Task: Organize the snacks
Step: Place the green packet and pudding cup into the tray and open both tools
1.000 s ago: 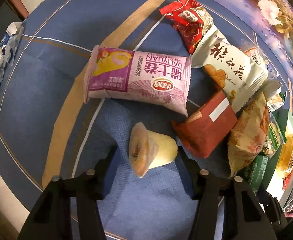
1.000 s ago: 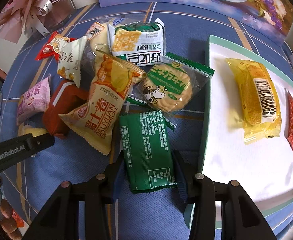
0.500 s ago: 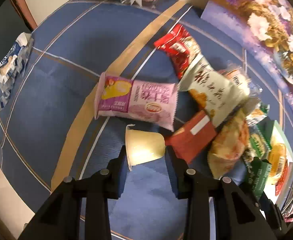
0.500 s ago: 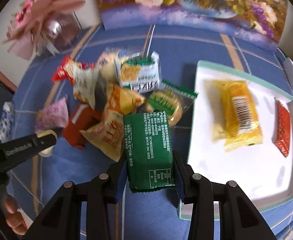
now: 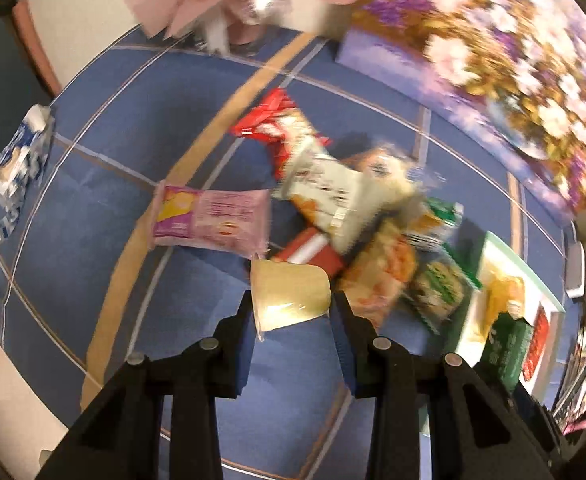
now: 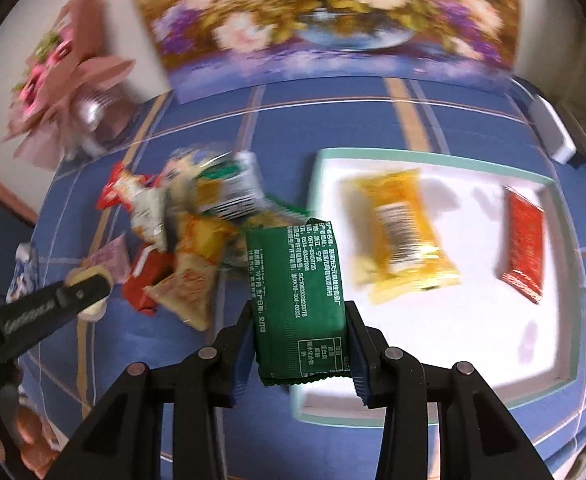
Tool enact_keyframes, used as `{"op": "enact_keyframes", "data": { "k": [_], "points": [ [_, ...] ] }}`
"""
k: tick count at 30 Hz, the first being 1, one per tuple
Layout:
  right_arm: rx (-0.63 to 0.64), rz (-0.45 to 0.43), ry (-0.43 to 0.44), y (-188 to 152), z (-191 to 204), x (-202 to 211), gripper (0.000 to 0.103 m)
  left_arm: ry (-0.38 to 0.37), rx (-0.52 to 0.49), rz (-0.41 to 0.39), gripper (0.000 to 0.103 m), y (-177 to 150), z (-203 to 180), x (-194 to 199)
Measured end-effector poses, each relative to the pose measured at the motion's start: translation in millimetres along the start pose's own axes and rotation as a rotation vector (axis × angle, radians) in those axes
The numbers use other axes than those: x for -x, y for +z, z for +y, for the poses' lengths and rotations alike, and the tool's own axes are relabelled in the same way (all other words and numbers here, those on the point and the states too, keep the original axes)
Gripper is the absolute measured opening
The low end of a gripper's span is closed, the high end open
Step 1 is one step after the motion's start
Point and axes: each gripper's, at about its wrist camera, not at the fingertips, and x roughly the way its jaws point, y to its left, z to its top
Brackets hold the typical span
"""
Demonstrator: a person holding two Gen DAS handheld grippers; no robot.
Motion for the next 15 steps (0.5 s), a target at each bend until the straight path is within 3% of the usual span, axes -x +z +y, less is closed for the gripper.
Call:
{"op": "enact_keyframes", "data": {
  "k": [8, 15],
  "points": [
    [-0.22, 0.031, -0.106, 2, -101, 4, 0.043, -0.094, -0.163, 0.041, 0.038, -21, -94, -18],
    [-0.338, 0.051, -0.172, -6, -160, 12, 0.043, -0.137, -0.298, 0.095, 0.038, -54, -159, -26]
  ]
}}
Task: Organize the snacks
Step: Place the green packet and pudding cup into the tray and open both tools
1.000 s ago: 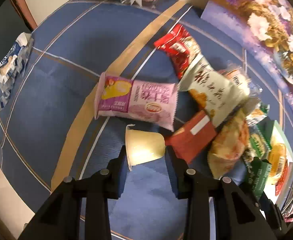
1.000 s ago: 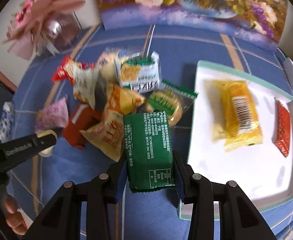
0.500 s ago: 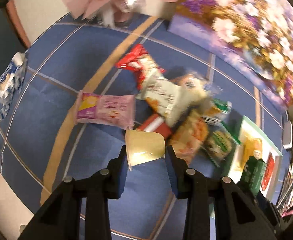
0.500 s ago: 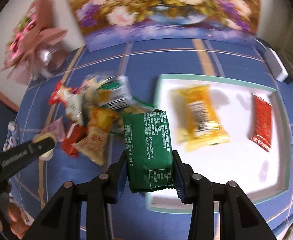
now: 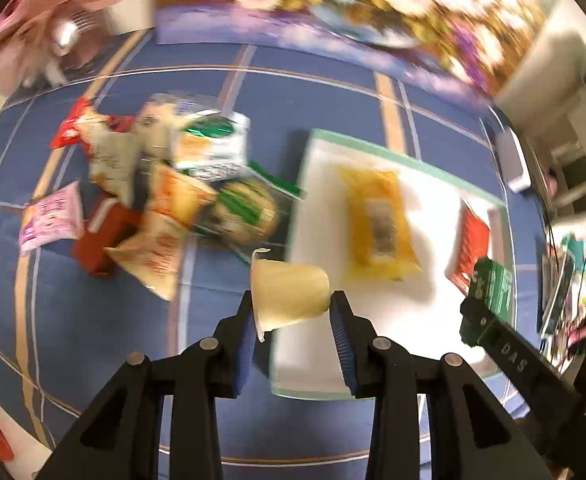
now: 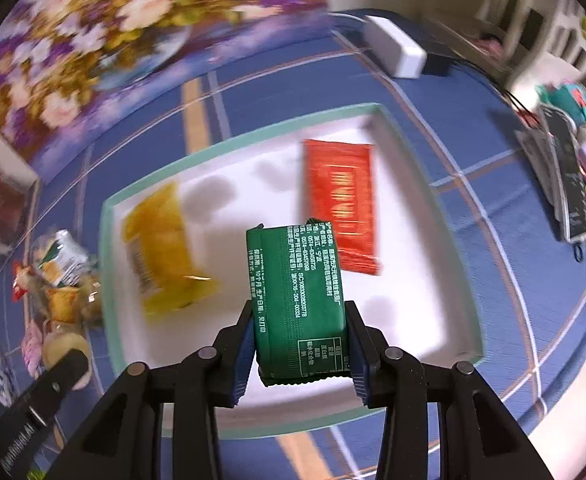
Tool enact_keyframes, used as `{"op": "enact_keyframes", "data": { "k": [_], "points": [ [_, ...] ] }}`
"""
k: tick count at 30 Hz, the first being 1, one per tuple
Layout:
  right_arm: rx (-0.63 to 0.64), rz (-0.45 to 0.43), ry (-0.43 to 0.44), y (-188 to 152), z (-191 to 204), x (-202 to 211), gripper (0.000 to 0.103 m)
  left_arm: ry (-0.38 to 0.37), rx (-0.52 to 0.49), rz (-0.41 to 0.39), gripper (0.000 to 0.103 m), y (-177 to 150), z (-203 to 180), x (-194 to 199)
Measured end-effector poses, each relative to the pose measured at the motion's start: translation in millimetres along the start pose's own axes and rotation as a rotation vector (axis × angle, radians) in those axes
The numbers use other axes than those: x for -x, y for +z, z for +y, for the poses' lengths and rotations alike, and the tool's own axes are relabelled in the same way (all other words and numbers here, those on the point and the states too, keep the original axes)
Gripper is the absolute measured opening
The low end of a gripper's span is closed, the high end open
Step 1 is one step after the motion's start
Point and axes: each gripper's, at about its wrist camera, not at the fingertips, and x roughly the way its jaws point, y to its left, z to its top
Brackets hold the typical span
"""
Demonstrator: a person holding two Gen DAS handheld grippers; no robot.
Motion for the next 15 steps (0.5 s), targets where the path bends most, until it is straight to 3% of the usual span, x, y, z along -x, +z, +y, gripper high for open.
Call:
{"op": "enact_keyframes", "data": {
  "k": [5, 15],
  "points": [
    [-0.044, 0.029, -0.012, 2, -22, -5, 0.043, -0.007, -0.054, 0.044, 0.038, -9, -29, -15],
    [-0.058, 0.123, -0.017, -4, -35, -31, 0.043, 0.058, -0.131, 0.112, 0.038, -24, -60, -50]
  ]
}}
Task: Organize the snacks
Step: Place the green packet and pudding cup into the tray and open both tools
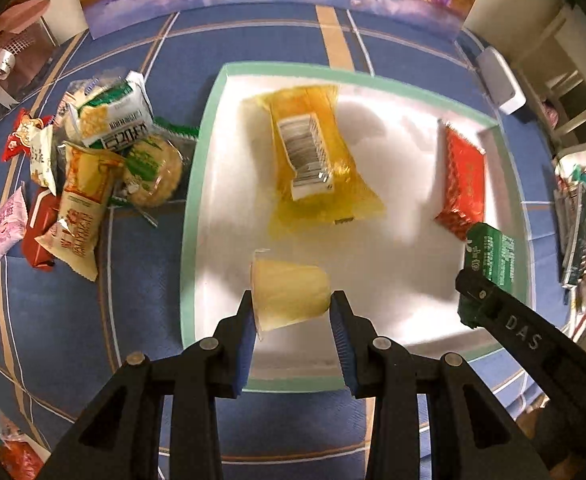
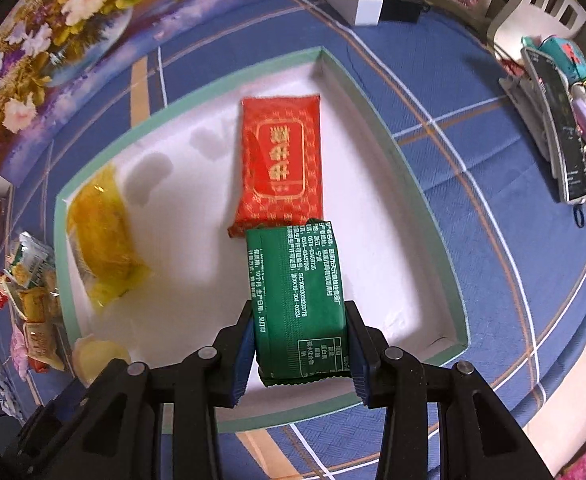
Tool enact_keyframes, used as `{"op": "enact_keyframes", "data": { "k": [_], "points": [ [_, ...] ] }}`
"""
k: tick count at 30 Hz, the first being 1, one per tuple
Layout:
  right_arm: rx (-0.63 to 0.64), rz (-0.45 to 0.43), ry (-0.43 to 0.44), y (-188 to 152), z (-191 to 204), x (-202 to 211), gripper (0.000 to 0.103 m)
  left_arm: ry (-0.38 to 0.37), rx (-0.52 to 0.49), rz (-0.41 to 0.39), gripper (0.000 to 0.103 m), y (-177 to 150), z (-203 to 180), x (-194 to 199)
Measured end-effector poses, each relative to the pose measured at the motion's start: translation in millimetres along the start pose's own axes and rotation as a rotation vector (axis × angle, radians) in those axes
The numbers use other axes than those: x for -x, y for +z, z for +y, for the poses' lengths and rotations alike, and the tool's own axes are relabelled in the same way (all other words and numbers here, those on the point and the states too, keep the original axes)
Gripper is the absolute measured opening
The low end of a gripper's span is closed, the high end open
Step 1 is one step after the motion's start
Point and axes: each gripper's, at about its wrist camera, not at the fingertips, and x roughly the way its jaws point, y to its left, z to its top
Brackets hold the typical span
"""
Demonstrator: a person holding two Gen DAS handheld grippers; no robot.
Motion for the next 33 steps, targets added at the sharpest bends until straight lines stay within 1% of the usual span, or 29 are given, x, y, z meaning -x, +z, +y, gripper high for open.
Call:
{"op": "enact_keyframes", "data": {
  "k": [2, 6, 8, 9, 10, 14, 16, 20, 23, 26, 30, 31, 32, 33],
  "points": [
    [0.0, 0.016, -0.006, -1, -1, -5, 0.043, 0.015, -0.001, 0.02, 0.038, -1, -1, -10],
    [-0.001, 0.031, -0.013, 2, 0, -10, 0.044, 0.026, 0.003, 0.017, 0.039, 0, -4, -9],
    [0.001, 0.019, -0.014, 6, 2, -5, 0.044, 0.016, 0.01, 0.023, 0.045, -1, -2, -7],
    [0.002, 0.011, -0.013, 6, 2, -2, 0.045, 0.012, 0.019, 0.018, 0.053, -1, -1, -3],
    [0.003, 0.0, -0.015, 7, 3, 3, 0.046, 0.011, 0.023, 0.012, 0.056, 1, 1, 1],
    [0.016, -0.054, -0.003, 12, 6, 25, 0.046, -0.008, 0.035, -0.039, 0.057, 5, 7, 23],
    [0.021, -0.075, 0.001, 13, 7, 33, 0.046, -0.021, 0.048, -0.066, 0.064, 6, 11, 35],
    [0.018, -0.098, 0.009, 11, 6, 46, 0.047, -0.041, 0.077, -0.103, 0.066, 15, 23, 53],
    [0.019, -0.1, 0.001, 6, 7, 45, 0.048, -0.051, 0.094, -0.113, 0.066, 11, 30, 59],
    [0.019, -0.083, 0.0, 4, 10, 37, 0.048, -0.043, 0.119, -0.112, 0.068, 14, 39, 58],
    [0.024, -0.054, -0.012, 5, 9, 30, 0.048, -0.041, 0.148, -0.088, 0.07, 12, 46, 49],
    [0.027, -0.047, -0.016, 5, 10, 28, 0.051, -0.039, 0.152, -0.085, 0.071, 11, 47, 48],
    [0.028, -0.042, -0.02, 5, 10, 25, 0.062, -0.035, 0.156, -0.083, 0.073, 11, 49, 47],
    [0.029, -0.037, -0.026, 5, 11, 23, 0.069, -0.026, 0.163, -0.081, 0.079, 12, 50, 45]
  ]
}}
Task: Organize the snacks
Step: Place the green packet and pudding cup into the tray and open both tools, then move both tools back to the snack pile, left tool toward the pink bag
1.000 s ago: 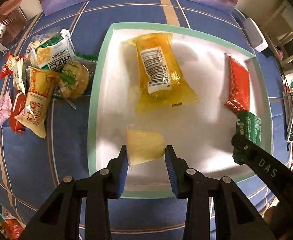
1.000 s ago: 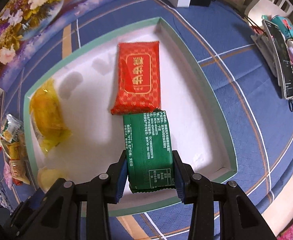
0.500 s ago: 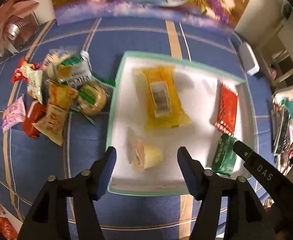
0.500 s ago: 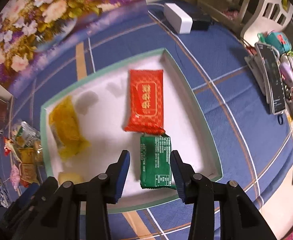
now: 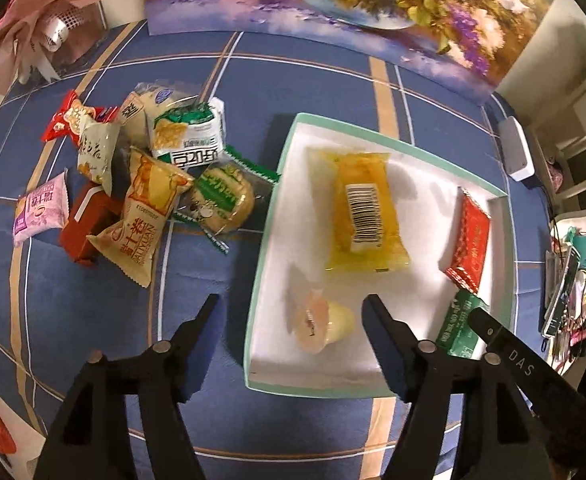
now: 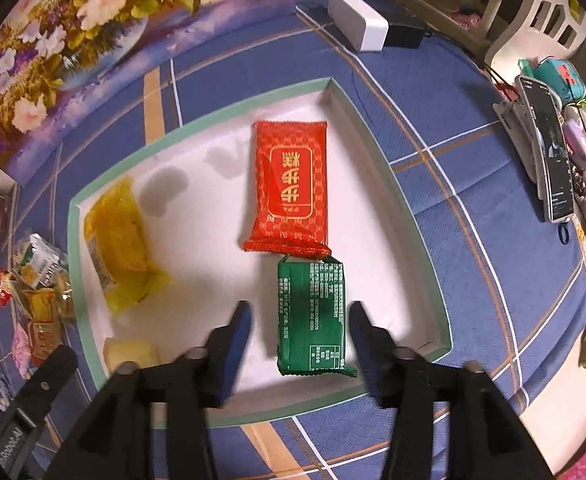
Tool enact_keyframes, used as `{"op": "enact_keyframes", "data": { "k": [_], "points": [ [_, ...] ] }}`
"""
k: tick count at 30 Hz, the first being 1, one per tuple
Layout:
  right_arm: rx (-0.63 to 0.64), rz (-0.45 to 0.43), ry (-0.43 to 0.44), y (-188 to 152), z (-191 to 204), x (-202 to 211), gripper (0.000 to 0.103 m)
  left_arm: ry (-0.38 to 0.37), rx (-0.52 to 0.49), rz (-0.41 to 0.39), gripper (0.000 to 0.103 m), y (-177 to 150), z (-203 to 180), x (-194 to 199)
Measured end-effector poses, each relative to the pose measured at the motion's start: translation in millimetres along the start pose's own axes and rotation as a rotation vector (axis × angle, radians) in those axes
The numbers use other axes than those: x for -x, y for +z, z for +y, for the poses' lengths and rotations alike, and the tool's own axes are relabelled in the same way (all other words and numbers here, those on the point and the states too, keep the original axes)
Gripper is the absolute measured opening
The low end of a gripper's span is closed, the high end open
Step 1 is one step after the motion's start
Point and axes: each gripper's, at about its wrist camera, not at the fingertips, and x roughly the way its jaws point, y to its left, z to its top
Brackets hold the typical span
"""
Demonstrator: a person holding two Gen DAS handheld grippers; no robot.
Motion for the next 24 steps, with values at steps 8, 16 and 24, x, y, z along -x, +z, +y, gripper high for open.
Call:
{"op": "enact_keyframes", "data": {
  "k": [8, 16, 24],
  "points": [
    [-0.001, 0.021, -0.034, -1, 1, -14, 0.091, 0.104, 0.058, -0.001, 0.089, 3, 22, -9],
    [-0.003, 0.019, -0.036, -3, 4, -19, 0.103, 0.126, 0.133, -0.002, 0.096, 5, 49, -13],
    [-0.023, -0.007, 0.043, -1, 11, -17, 0.103, 0.148, 0.262, -0.075, 0.097, 3, 93, -1]
  ]
}}
